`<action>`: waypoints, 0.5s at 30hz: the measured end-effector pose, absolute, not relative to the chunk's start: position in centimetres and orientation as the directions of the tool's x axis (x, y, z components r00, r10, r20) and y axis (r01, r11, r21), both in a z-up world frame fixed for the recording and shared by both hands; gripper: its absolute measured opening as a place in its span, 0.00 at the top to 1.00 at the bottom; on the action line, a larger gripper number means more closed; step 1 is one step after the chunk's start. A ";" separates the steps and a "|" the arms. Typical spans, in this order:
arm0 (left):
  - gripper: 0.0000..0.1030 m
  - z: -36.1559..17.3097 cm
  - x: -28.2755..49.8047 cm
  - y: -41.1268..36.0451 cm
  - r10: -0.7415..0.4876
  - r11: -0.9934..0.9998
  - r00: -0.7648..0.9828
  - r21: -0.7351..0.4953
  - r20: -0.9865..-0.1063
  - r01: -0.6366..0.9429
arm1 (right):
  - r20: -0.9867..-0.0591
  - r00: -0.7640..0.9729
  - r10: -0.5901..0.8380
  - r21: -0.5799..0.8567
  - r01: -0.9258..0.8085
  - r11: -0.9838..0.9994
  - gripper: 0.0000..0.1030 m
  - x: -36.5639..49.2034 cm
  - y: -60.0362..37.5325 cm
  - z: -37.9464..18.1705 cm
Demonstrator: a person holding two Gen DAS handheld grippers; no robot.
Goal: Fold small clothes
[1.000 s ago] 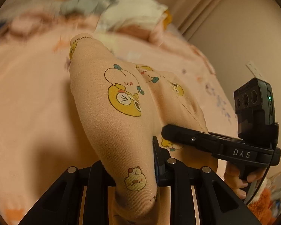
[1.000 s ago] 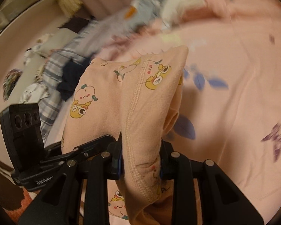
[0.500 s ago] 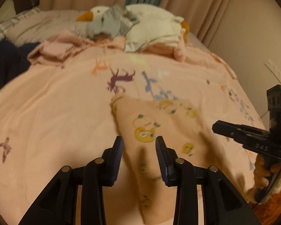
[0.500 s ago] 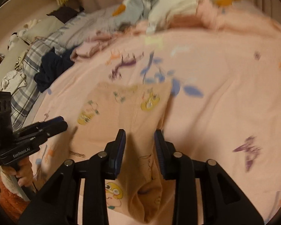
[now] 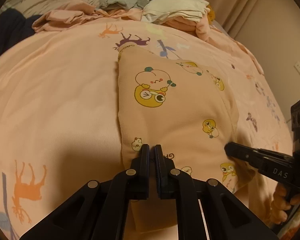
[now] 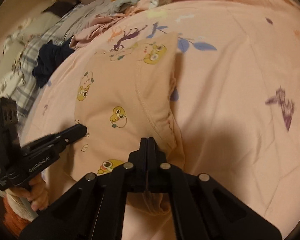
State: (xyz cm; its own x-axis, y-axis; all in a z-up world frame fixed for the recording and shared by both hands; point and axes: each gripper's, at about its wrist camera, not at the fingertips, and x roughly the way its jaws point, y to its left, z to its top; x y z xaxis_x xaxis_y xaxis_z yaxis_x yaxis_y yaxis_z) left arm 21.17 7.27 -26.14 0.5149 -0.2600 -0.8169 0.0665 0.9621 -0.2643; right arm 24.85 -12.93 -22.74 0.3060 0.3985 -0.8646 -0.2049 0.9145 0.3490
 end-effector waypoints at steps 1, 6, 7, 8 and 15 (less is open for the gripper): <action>0.91 -26.1 20.9 7.0 -0.244 0.967 0.524 -0.244 -0.816 0.071 | -0.869 0.305 0.389 0.340 -0.201 0.918 1.00 24.8 -12.8 -22.9; 0.91 -25.0 20.5 6.1 -0.168 0.983 0.530 -0.178 -0.831 0.033 | -0.886 0.351 0.302 0.239 -0.212 0.948 1.00 23.6 -11.4 -22.3; 0.91 -24.6 20.4 5.9 -0.163 0.984 0.524 -0.174 -0.836 0.029 | -0.891 0.349 0.290 0.232 -0.199 0.952 1.00 23.4 -11.3 -21.8; 0.91 -23.5 19.7 5.7 -0.164 0.985 0.525 -0.171 -0.835 0.035 | -0.891 0.350 0.289 0.233 -0.192 0.953 1.00 23.2 -11.4 -21.4; 0.91 -14.2 13.7 5.3 -0.053 0.998 0.706 -0.067 -0.707 0.008 | -0.844 0.469 0.259 0.203 -0.168 0.965 0.92 19.7 -12.5 -12.9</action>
